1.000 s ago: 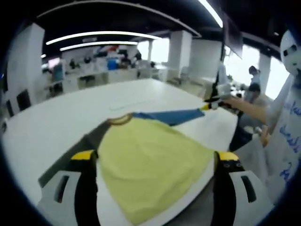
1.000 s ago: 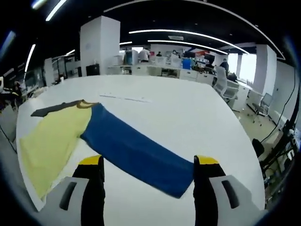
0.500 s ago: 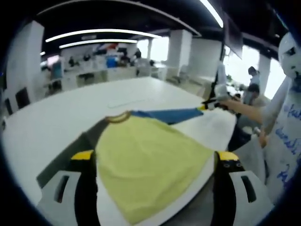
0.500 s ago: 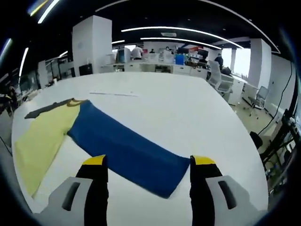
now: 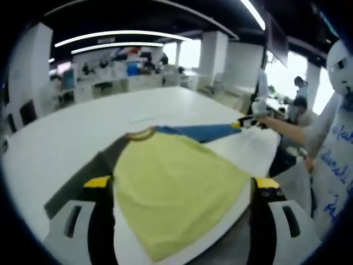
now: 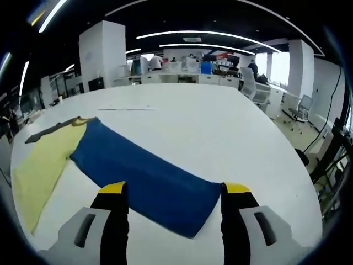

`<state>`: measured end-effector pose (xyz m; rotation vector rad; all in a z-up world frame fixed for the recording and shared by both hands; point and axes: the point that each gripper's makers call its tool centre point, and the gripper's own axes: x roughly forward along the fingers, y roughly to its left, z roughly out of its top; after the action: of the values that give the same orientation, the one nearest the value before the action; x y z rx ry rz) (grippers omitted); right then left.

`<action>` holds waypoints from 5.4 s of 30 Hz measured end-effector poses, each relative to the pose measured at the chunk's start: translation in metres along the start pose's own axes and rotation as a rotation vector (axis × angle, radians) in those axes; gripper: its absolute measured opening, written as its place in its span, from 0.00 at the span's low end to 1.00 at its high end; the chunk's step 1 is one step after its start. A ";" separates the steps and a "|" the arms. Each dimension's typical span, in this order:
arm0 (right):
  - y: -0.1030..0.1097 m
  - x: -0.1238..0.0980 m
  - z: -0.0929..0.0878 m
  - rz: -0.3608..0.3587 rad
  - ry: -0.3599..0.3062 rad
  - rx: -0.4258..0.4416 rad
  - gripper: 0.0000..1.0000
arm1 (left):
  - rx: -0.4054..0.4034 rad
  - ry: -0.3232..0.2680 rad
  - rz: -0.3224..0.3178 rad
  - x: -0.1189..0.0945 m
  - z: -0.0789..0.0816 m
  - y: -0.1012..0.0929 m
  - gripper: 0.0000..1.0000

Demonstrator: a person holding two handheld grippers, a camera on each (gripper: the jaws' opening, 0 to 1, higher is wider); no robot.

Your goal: Fold the garment on the visible template until the final outline fits inside the template.

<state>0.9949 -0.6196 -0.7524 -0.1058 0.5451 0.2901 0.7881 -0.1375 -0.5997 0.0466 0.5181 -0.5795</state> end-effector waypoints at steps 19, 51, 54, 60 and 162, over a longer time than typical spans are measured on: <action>-0.027 0.011 -0.008 -0.041 0.011 0.037 0.59 | -0.013 0.021 0.000 0.002 -0.005 0.000 0.97; -0.051 0.018 -0.017 -0.087 0.016 0.082 0.31 | -0.028 0.046 0.014 0.005 -0.009 0.000 0.98; -0.053 0.020 -0.018 -0.095 0.017 0.073 0.29 | -0.029 0.041 0.015 0.005 -0.008 0.000 0.98; -0.055 0.022 -0.019 -0.102 0.019 0.050 0.26 | -0.034 0.038 0.014 0.004 -0.007 -0.001 0.98; 0.063 0.004 0.102 0.015 -0.032 -0.131 0.01 | 0.033 -0.005 0.058 -0.037 -0.016 0.022 0.99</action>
<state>1.0295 -0.5403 -0.6689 -0.2240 0.4952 0.3414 0.7668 -0.0971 -0.5979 0.0915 0.5007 -0.5309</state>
